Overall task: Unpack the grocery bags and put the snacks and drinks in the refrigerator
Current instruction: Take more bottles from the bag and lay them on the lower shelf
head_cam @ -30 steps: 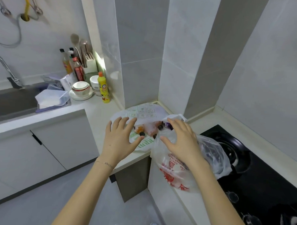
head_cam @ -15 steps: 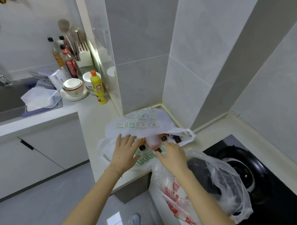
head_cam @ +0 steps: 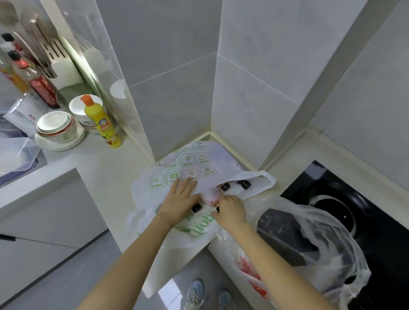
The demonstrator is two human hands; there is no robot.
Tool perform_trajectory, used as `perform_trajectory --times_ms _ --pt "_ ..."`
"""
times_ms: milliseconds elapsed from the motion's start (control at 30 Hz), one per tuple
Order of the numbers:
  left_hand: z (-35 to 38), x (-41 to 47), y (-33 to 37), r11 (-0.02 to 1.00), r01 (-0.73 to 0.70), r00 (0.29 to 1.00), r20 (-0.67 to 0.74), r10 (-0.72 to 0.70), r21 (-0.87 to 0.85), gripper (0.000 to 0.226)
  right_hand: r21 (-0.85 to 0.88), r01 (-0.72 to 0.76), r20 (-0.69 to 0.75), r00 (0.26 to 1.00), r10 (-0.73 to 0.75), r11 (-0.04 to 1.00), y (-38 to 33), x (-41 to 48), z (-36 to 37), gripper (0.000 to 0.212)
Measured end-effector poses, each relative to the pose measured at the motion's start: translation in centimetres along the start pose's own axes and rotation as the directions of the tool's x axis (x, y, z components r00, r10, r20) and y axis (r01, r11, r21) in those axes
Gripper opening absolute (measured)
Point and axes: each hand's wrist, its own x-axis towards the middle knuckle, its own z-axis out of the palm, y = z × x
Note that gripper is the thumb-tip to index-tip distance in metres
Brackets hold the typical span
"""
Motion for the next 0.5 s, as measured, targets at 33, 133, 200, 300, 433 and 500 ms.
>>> perform_trajectory --times_ms 33,133,200,300,433,500 --pt "0.4 0.3 -0.3 1.0 -0.005 1.0 0.006 0.005 -0.001 0.051 0.001 -0.018 0.013 1.0 0.018 1.0 0.0 0.5 0.4 0.081" --pt "1.7 0.5 -0.9 1.0 -0.012 1.0 -0.001 0.012 -0.028 0.05 -0.014 -0.058 0.031 0.998 0.059 0.998 0.1 1.5 1.1 0.084" --pt "2.4 0.7 -1.4 0.998 -0.013 1.0 -0.019 0.012 -0.066 0.051 -0.026 -0.088 0.036 0.995 0.089 0.996 0.1 2.0 1.5 0.079" --pt "3.0 0.7 -1.6 0.996 -0.036 0.998 -0.061 0.032 -0.077 0.056 -0.08 -0.136 0.04 0.989 0.139 0.987 0.2 2.5 2.1 0.051" --pt "3.7 1.3 -1.8 0.999 -0.023 0.998 -0.053 0.02 -0.049 0.07 -0.131 -0.15 0.053 0.986 0.158 0.98 0.4 2.7 2.6 0.032" --pt "4.0 1.5 -1.9 0.997 -0.002 0.998 -0.056 -0.002 -0.073 0.075 -0.112 -0.15 0.037 0.987 0.155 0.982 0.5 2.7 2.6 0.028"
